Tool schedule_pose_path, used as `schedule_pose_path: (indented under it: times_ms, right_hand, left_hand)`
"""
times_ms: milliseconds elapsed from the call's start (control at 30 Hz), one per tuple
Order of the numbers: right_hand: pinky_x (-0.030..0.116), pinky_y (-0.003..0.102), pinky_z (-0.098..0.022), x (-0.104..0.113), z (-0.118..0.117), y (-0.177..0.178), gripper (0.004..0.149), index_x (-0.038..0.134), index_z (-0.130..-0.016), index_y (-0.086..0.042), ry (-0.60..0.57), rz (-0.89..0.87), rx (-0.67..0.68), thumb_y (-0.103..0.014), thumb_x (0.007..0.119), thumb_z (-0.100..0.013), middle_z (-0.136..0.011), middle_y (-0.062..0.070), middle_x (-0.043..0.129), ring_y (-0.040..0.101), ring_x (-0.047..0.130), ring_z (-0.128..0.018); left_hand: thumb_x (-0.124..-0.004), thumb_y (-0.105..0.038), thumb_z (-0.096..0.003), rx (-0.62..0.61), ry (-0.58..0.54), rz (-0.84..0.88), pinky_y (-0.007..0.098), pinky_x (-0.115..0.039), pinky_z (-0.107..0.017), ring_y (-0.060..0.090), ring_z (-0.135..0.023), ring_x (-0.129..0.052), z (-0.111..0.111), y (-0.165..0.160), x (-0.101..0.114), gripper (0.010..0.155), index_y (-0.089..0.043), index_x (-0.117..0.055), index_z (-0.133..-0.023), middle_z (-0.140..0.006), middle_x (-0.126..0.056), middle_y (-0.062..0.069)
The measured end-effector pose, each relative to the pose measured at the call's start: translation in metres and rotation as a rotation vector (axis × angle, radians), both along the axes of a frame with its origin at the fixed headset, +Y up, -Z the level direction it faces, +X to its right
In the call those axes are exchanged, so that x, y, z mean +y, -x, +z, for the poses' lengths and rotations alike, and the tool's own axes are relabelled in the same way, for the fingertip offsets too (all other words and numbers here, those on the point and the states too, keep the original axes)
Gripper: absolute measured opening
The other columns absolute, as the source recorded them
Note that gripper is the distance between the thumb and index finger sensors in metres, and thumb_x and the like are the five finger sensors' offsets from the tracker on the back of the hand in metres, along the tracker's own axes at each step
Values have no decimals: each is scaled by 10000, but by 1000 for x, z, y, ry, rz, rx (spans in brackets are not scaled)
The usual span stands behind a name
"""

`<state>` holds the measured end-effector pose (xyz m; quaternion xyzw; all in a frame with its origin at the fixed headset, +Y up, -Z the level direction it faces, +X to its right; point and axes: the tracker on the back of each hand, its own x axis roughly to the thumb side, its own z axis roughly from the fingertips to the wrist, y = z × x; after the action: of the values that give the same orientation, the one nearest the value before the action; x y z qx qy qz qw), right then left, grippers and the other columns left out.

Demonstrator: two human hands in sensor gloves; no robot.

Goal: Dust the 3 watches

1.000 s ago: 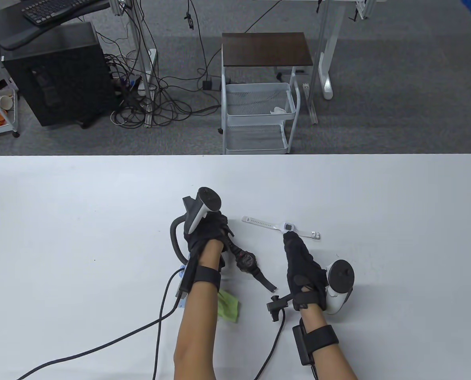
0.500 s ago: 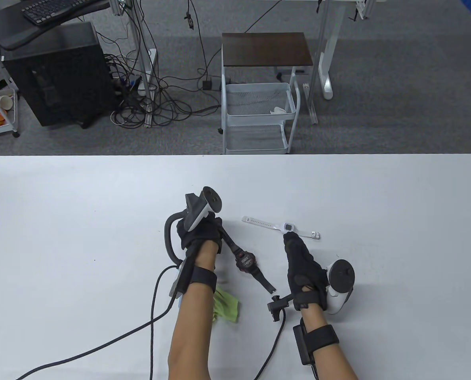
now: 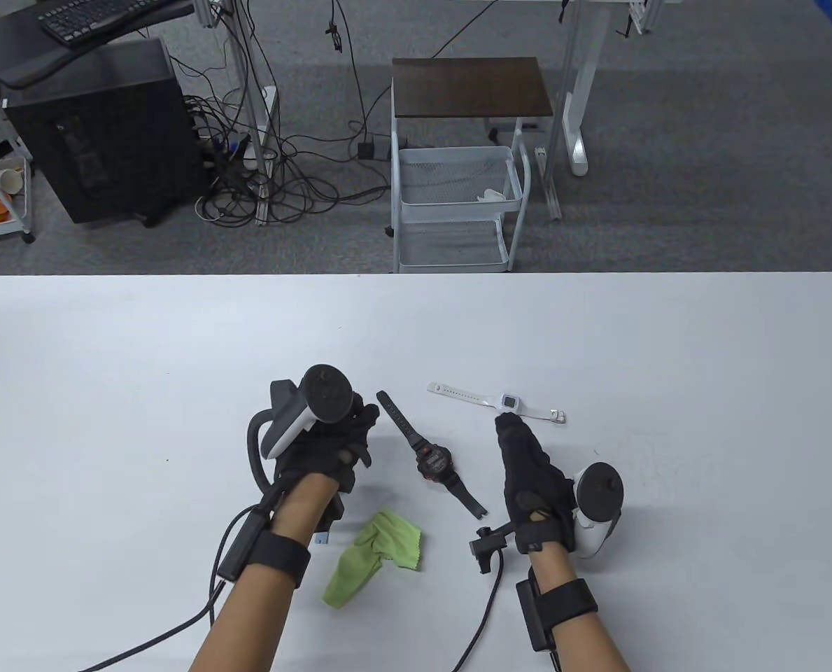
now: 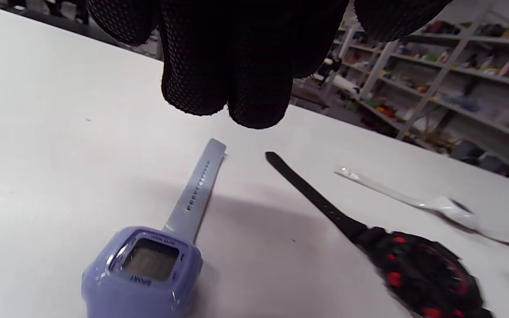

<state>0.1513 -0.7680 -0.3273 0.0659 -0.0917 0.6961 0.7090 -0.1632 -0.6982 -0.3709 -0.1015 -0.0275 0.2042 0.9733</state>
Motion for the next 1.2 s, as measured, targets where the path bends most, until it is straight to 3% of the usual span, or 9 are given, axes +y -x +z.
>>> schedule_pose_path:
  times_ms: [167,267,533,667,833,1000,1200]
  right_hand:
    - [220,834,-478,8,-3,-1,792,596,-995,-30,-43,-63,60,-635,644,-487,-1004,342,562,631,552,-835]
    - [218,834,-484,9,-2,-4,792,596,-996,-29,-44,-101,62,-632,650,-487,-1007,342,560,630,548,-841]
    - [259,824,-501,36,5,-6,788,585,-1004,-41,-111,-227,97,-638,646,-493,-1019,331,547,622,544,-851]
    - [289,821,-500,36,13,-8,784,602,-998,-49,-129,-155,85,-647,642,-493,-1013,323,574,614,575,-843]
    - [287,823,-496,9,20,-10,782,612,-993,-45,-88,-114,71,-645,647,-493,-1007,328,583,616,583,-835]
    - [275,825,-490,-1,22,-10,784,615,-991,-37,-58,-21,107,-640,652,-492,-1003,337,581,626,576,-830]
    - [266,827,-487,1,24,-6,782,623,-986,-28,-75,29,135,-631,659,-489,-997,342,587,630,578,-824]
  left_hand:
    - [-601,-589,-599,-131,-133,269,590,-614,-705,304,-862,-906,41,12,0,569,-216,-655,-1025,-891,-889,7]
    - [-599,-594,-598,-135,-203,410,599,-607,-707,312,-870,-897,60,18,-10,575,-214,-652,-1026,-900,-881,12]
    - [-598,-603,-600,-169,-144,586,656,-509,-732,361,-965,-784,83,23,-33,600,-224,-590,-1065,-1025,-757,45]
    - [-606,-597,-600,-225,-158,542,676,-474,-735,369,-984,-755,85,25,-33,602,-229,-573,-1074,-1056,-717,47]
    - [-624,-588,-598,-274,-130,455,694,-438,-739,372,-1005,-722,90,35,-33,603,-235,-561,-1083,-1090,-670,47]
    - [-655,-573,-596,-314,-89,390,710,-410,-737,375,-1027,-676,89,36,-32,603,-239,-556,-1088,-1114,-622,49]
    - [-704,-586,-582,-402,-11,125,726,-354,-742,364,-1080,-580,92,13,-37,644,-267,-517,-1109,-1158,-524,34]
